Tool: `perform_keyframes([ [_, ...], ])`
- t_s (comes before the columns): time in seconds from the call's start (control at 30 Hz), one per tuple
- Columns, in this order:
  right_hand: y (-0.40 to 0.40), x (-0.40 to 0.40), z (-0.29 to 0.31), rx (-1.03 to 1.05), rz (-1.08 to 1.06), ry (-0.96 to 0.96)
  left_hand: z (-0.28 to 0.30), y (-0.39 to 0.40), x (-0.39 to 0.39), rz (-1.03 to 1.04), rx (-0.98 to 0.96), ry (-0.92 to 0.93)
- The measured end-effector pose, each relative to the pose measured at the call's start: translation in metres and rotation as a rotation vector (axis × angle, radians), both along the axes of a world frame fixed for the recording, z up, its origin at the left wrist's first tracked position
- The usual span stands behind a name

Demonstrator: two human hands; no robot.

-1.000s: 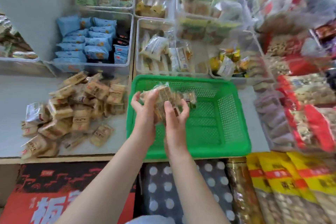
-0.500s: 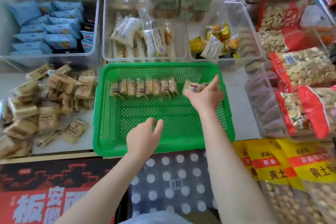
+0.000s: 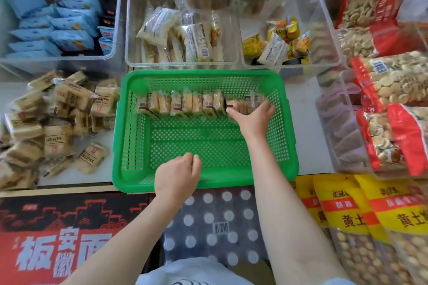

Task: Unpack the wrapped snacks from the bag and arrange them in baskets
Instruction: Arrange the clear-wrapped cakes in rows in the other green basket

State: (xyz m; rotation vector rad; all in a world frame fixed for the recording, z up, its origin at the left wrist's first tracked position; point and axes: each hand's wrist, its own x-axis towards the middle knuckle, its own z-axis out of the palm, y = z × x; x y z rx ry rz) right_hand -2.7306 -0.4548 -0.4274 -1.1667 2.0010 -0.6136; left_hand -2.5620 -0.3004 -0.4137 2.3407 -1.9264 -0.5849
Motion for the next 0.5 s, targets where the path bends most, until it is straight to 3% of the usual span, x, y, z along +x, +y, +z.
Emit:
perform_keyframes([
  [0.13, -0.005, 0.005, -0.001, 0.0, -0.056, 0.073, 0.0, -0.001, 0.0, -0.002, -0.001, 0.011],
  [0.2, -0.013, 0.015, 0.003, 0.093, -0.149, 0.09, 0.0, -0.002, 0.0, 0.007, 0.008, 0.022],
  [0.27, -0.018, 0.026, 0.006, 0.205, -0.284, -0.072, 0.0, -0.004, 0.0, 0.025, 0.022, 0.029],
  [0.37, -0.019, 0.036, 0.003, 0.181, -0.433, -0.325, -0.002, -0.001, 0.0, 0.042, 0.034, 0.046],
  [0.5, -0.029, 0.035, 0.004, 0.04, -0.339, -0.223, -0.004, 0.0, 0.001, 0.055, 0.016, 0.068],
])
